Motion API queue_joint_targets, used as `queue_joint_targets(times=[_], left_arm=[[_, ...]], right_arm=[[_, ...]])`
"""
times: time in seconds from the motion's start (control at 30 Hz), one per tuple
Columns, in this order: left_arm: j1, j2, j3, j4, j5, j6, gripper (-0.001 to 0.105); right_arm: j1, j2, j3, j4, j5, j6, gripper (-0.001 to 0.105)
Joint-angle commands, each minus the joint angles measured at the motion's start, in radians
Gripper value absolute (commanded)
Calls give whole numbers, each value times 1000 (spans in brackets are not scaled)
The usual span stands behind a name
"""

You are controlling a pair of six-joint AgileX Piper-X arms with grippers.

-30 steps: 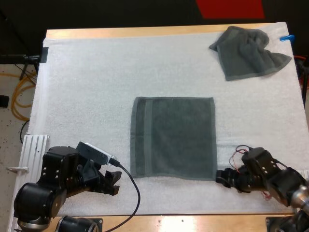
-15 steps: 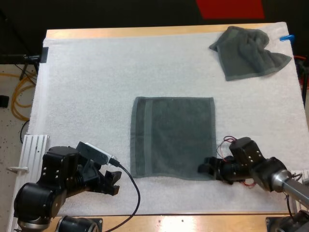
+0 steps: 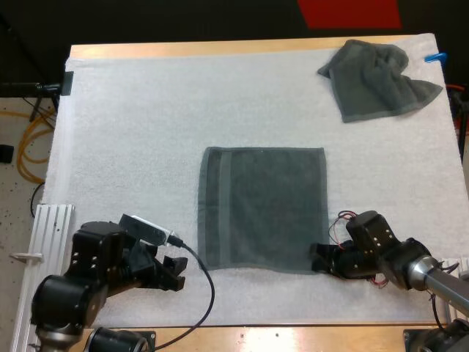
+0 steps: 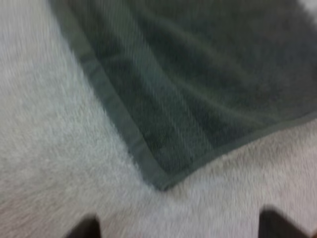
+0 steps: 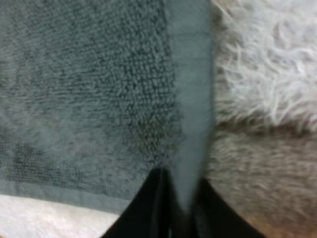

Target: Pick towel from pile fold and stack

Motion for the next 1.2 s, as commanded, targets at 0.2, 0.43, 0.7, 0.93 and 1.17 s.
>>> queue_joint_targets(times=[0.2, 0.43, 0.7, 0.93, 1.17], left_arm=[[-1, 93, 124, -140, 37, -185, 62], [-1, 323, 160, -292, 114, -220, 62], [-1, 587, 160, -421, 216, -223, 62], [-1, 730, 160, -495, 220, -234, 62], [-1, 819, 160, -551, 423, -242, 62]], right_arm=[[-1, 9, 10, 57, 3, -55, 1], [-1, 7, 10, 60, -4, -62, 1], [-1, -2, 10, 60, -21, -63, 1], [-1, -52, 10, 60, -21, -63, 1], [-1, -97, 10, 60, -21, -58, 1]])
